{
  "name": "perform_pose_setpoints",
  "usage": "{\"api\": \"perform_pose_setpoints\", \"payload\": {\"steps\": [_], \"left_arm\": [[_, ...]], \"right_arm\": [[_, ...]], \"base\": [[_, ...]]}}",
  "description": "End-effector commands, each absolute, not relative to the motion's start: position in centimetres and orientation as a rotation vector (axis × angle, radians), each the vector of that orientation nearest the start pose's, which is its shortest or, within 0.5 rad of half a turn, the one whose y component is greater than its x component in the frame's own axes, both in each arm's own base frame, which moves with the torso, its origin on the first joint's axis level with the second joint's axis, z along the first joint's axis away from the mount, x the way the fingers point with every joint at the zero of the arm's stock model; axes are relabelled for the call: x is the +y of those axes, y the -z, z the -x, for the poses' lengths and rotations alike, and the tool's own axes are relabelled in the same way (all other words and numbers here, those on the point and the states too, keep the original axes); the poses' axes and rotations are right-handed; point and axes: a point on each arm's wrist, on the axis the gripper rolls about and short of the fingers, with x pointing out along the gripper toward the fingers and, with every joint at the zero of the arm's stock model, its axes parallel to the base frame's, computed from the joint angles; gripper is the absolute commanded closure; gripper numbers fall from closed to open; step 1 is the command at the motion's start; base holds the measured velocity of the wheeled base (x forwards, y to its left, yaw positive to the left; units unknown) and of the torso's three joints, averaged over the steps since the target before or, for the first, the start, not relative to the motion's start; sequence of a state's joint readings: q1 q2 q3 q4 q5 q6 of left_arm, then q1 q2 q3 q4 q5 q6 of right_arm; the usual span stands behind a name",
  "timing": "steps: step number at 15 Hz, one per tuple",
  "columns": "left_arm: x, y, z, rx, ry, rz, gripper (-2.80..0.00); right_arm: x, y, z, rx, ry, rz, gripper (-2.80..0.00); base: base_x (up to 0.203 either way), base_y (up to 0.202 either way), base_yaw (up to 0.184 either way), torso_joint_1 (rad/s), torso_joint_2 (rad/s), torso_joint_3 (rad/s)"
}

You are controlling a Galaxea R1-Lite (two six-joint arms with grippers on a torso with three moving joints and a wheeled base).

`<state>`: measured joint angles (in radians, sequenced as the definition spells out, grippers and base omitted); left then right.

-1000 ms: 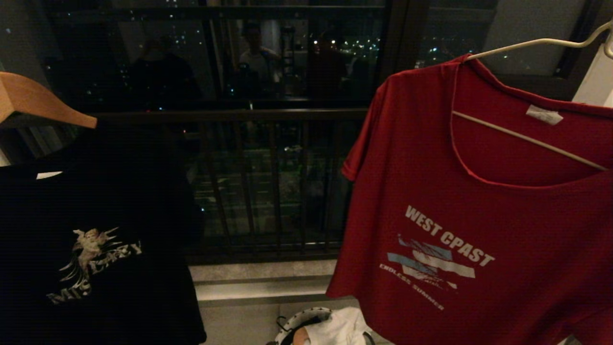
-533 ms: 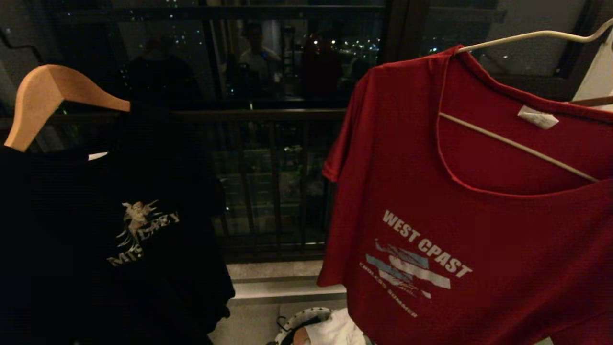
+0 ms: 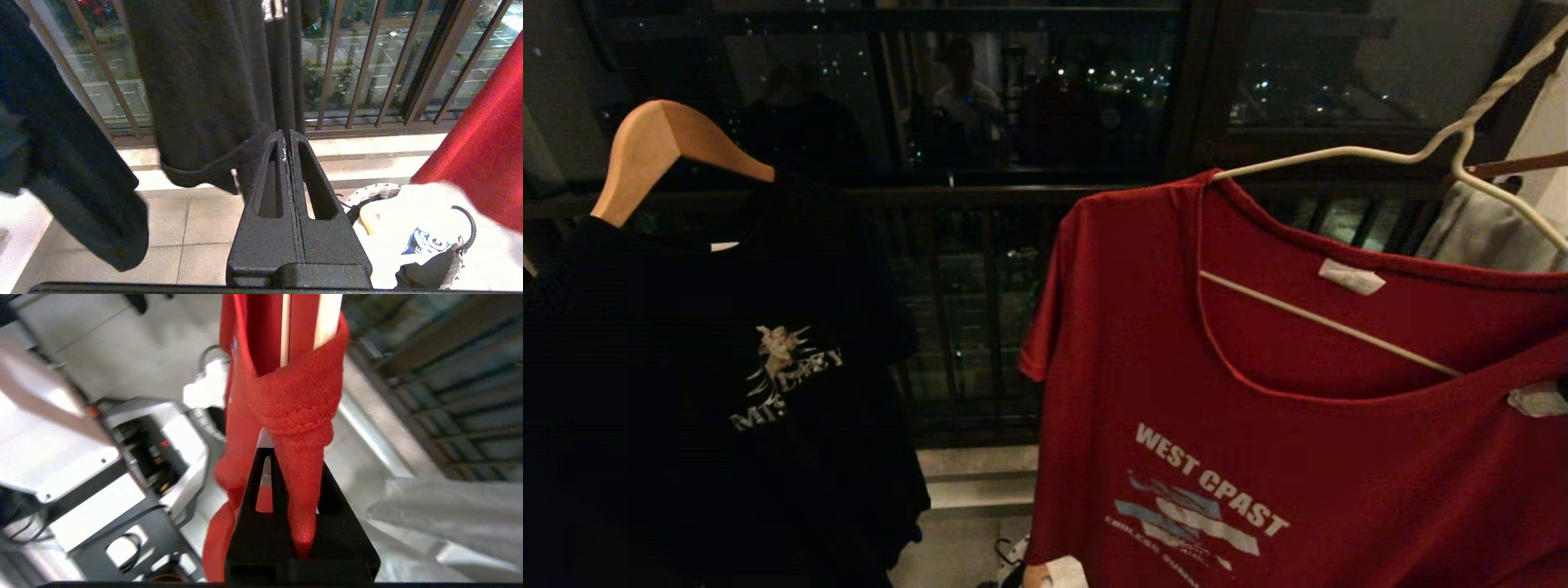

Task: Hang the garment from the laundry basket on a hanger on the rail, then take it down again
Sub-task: Take the clothes off the clothes rack

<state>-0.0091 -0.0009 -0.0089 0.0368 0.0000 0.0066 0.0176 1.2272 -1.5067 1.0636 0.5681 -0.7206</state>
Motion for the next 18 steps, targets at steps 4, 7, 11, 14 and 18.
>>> {"api": "perform_pose_setpoints", "payload": {"steps": [4,7,11,14,18], "left_arm": [[0.0,-7.4,2.4,0.025,0.009,-0.006,0.00],[0.0,-7.4,2.4,0.026,0.010,-0.016,0.00],[-0.2,-10.3,2.5,0.015,0.123,-0.060,0.00],[-0.7,-15.1,-0.4,0.154,0.323,-0.031,0.00],[-1.7,-20.2,-8.3,0.339,0.591,0.033,0.00]], "right_arm": [[3.3,-30.6,-14.7,0.620,-0.932,0.417,0.00],[4.2,-28.6,-16.4,0.616,-0.970,0.319,0.00],[4.5,-26.8,-17.1,0.626,-1.007,0.218,0.00],[4.6,-26.3,-16.8,0.619,-1.024,0.171,0.00],[4.6,-26.6,-16.7,0.586,-1.033,0.174,0.00]], "base": [[0.000,0.000,0.000,0.000,0.00,0.000],[0.000,0.000,0.000,0.000,0.00,0.000],[0.000,0.000,0.000,0.000,0.00,0.000],[0.000,0.000,0.000,0.000,0.00,0.000],[0.000,0.000,0.000,0.000,0.00,0.000]]}}
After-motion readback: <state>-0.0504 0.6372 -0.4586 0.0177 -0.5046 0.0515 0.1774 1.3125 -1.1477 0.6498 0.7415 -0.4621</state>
